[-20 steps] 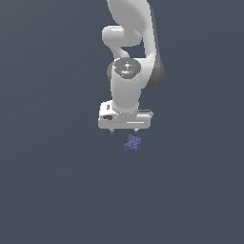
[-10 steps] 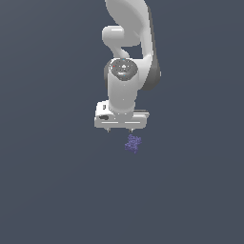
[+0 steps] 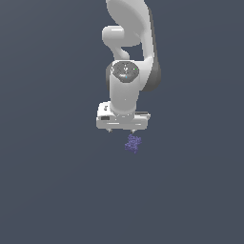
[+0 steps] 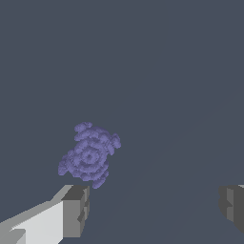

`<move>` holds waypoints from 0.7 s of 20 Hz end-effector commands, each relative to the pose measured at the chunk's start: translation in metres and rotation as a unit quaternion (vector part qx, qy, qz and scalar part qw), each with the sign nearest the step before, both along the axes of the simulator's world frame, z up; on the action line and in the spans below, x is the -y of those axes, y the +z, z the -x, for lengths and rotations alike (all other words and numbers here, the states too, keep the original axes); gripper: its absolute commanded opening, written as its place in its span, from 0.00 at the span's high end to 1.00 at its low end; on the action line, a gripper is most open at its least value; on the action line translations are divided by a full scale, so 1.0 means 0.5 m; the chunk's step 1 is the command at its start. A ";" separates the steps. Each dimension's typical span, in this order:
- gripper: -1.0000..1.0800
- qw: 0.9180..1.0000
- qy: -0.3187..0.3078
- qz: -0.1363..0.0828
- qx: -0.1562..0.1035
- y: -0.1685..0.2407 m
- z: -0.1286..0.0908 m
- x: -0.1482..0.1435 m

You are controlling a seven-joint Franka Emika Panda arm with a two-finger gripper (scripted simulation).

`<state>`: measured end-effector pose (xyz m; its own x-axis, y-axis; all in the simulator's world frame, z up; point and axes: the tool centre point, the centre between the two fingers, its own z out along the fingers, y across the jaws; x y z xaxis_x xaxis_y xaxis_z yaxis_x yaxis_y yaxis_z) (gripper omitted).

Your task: Pick up the object and move it to a goal position.

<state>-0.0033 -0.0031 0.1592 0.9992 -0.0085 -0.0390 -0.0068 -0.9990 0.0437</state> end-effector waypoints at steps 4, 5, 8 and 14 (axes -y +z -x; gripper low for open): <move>0.04 0.999 -0.032 -0.003 0.004 -0.023 -0.001 -0.021; 0.04 0.999 -0.040 -0.004 0.006 -0.029 -0.001 -0.026; 0.04 0.998 -0.068 -0.006 0.009 -0.048 -0.001 -0.044; 0.04 0.991 -0.132 -0.012 0.017 -0.091 0.001 -0.082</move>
<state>-0.0036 0.0334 0.1191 0.9713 -0.2375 -0.0126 -0.2372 -0.9713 0.0193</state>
